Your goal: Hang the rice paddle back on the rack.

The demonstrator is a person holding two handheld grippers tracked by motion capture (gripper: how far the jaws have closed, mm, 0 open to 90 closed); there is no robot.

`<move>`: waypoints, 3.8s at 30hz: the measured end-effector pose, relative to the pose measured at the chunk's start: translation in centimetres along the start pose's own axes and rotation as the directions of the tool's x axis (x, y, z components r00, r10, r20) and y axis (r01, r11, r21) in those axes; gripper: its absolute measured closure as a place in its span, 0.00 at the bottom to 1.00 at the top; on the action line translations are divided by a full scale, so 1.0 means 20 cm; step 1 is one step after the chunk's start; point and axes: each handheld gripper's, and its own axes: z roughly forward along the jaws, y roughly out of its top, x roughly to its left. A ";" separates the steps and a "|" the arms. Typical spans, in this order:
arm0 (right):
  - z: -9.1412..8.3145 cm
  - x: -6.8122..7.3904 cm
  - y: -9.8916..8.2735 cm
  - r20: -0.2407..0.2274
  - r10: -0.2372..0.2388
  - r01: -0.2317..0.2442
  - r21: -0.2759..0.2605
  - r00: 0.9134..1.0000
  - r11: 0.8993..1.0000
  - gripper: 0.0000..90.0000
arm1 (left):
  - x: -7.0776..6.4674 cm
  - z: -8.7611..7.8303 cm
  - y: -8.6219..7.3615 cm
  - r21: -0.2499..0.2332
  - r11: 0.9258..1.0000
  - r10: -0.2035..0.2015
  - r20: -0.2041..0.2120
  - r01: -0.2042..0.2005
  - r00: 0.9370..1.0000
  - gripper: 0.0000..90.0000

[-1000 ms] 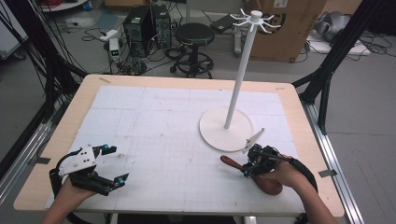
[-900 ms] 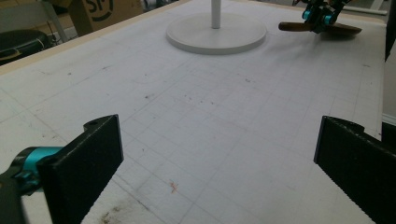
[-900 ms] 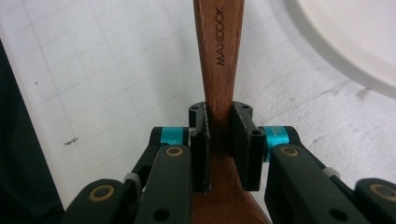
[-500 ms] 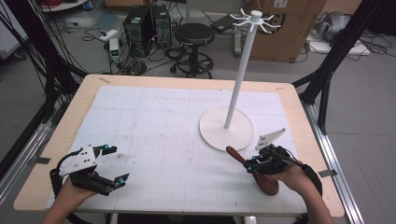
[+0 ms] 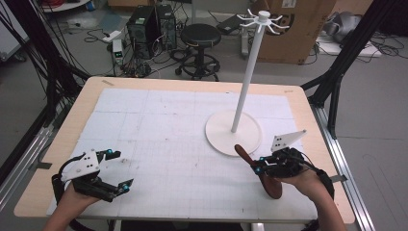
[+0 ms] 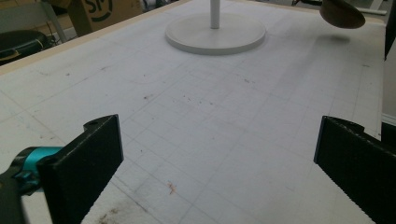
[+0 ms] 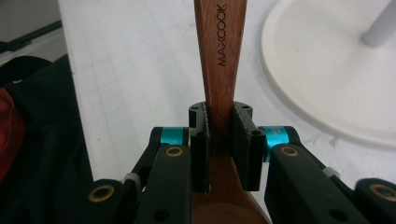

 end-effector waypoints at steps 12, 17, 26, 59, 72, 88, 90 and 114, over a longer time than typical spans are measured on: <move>-0.03 0.02 0.07 -0.071 -0.036 0.031 -0.069 0.997 0.997 0.87 | 0.00 0.00 0.00 0.000 1.000 0.000 0.002 0.000 1.000 0.02; -0.07 0.02 0.11 -0.071 -0.049 0.042 -0.102 0.996 0.994 0.87 | 0.00 0.00 0.00 0.001 1.000 0.000 0.003 0.000 1.000 0.02; -0.22 -0.02 0.21 -0.011 -0.067 0.064 -0.200 0.998 0.978 0.87 | -0.01 0.00 0.00 -0.002 1.000 0.000 0.005 0.000 1.000 0.02; -0.54 -0.17 0.41 0.053 -0.050 0.068 -0.431 0.997 0.900 0.87 | 0.00 0.00 0.02 -0.024 1.000 -0.002 0.026 0.002 1.000 0.02; -0.68 -0.23 0.54 0.095 -0.047 0.089 -0.502 0.994 0.860 0.87 | 0.00 -0.01 0.02 -0.028 1.000 -0.005 0.031 0.006 0.999 0.02; -0.77 -0.29 0.66 0.136 -0.010 0.080 -0.525 0.991 0.847 0.87 | 0.00 -0.01 0.02 -0.026 1.000 -0.006 0.031 0.007 0.999 0.02; -0.77 -0.30 0.67 0.133 -0.005 0.075 -0.524 0.991 0.848 0.87 | 0.00 -0.01 0.02 -0.025 1.000 -0.006 0.030 0.007 1.000 0.02; -0.74 -0.30 0.76 0.163 0.020 0.068 -0.515 0.986 0.854 0.87 | 0.00 -0.01 0.02 -0.026 1.000 -0.005 0.035 0.006 0.999 0.02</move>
